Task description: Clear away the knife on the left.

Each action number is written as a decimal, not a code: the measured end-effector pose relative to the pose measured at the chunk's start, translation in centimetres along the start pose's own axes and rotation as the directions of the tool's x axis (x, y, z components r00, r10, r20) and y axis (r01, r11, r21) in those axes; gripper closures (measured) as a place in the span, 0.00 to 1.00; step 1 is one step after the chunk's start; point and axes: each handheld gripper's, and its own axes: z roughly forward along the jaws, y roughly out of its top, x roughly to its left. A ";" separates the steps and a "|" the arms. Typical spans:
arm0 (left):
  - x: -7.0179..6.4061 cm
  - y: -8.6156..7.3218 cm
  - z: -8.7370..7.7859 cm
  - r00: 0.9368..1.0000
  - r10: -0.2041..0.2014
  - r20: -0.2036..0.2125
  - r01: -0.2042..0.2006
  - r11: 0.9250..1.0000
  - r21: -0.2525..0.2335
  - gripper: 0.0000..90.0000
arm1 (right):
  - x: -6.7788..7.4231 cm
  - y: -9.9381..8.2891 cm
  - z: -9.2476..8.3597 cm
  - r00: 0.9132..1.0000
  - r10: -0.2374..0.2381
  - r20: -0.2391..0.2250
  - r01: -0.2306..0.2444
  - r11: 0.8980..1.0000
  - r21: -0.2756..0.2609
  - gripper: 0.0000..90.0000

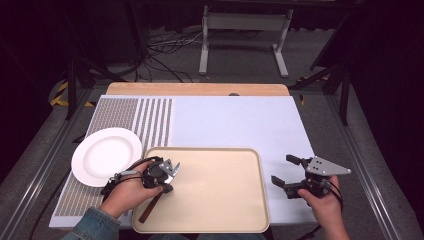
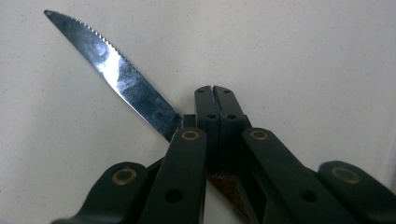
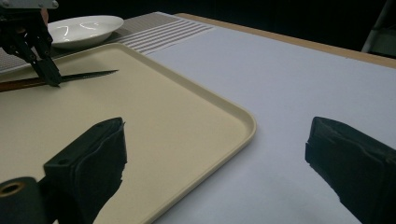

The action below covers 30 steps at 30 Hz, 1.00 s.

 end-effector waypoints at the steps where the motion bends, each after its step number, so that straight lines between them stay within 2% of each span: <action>1: 0.0 -0.1 0.0 1.000 -0.004 0.000 0.004 1.000 -0.002 1.00 | 0.0 0.0 0.0 1.000 0.002 -0.001 -0.002 1.000 -0.002 0.07; 16: 0.3 -1.0 -0.3 1.000 -0.030 -0.002 0.030 0.999 -0.014 1.00 | 0.0 0.0 0.1 1.000 -0.001 -0.004 0.001 1.000 0.002 0.07; 21: 0.5 -1.5 -0.5 0.999 -0.052 -0.010 0.052 0.998 -0.018 1.00 | 0.0 0.0 0.1 1.000 -0.001 -0.005 0.001 1.000 0.005 0.07; 30: 0.5 -2.0 -0.7 0.998 -0.061 -0.012 0.061 0.998 -0.022 1.00 | 0.1 -0.1 0.2 1.000 0.002 -0.006 -0.002 1.000 0.012 0.07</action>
